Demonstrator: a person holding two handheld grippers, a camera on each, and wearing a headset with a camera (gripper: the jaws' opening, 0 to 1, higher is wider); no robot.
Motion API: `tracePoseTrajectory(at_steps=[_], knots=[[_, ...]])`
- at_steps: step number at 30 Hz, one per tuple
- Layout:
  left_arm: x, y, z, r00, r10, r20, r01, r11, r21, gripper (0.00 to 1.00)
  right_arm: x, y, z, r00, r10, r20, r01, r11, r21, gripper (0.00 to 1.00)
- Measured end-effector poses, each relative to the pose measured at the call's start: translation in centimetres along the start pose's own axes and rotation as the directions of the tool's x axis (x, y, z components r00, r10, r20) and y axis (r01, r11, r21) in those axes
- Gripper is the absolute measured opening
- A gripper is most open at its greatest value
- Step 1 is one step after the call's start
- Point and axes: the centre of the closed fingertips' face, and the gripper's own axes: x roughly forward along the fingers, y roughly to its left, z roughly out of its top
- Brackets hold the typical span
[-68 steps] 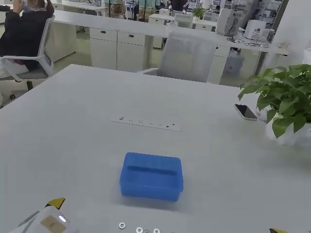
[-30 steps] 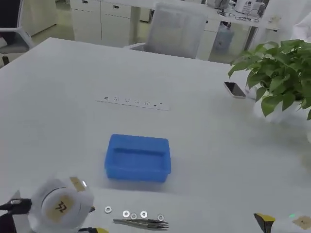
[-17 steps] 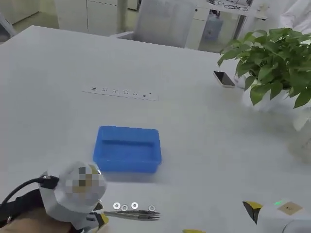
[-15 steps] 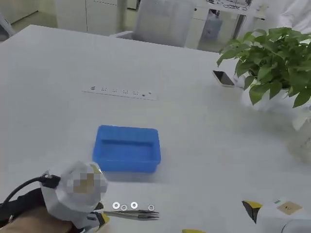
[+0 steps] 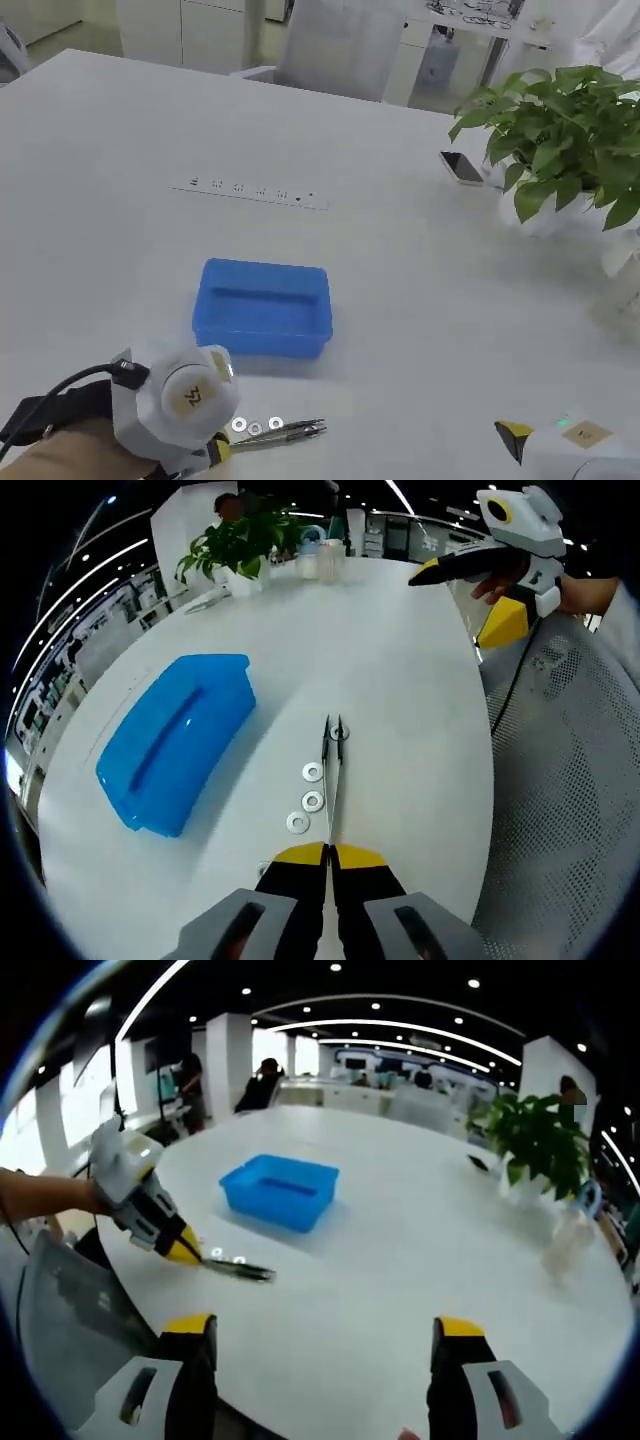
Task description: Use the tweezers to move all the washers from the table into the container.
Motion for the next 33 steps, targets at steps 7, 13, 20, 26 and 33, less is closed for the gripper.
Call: tracePoseTrajectory(at_steps=[7,13,20,26,33], knots=[[-2.1,-0.3,2.4,0.9969,0.018,0.076,-0.021,0.999,0.044,0.00,-0.2,0.0,0.3,0.9999,-0.004,0.014,0.004,1.000,-0.013,0.85],[-4.1,-0.8,5.7,0.9844,0.045,0.170,-0.051,0.998,0.034,0.00,-0.4,0.7,0.7,0.9995,0.008,0.030,-0.006,0.999,-0.044,0.80],[-6.3,-2.0,8.7,0.9725,0.052,0.227,-0.073,0.993,0.088,0.00,-0.6,2.9,1.1,0.9964,0.081,0.024,-0.077,0.988,-0.135,0.58],[-8.1,-2.5,9.8,0.9674,0.017,0.253,-0.051,0.991,0.127,0.00,0.0,7.1,2.4,0.9678,0.250,-0.027,-0.250,0.944,-0.213,0.30],[-10.7,-4.0,10.3,0.9740,-0.086,0.210,0.027,0.962,0.270,0.00,1.1,12.2,5.4,0.9109,0.406,-0.074,-0.398,0.815,-0.421,0.24]])
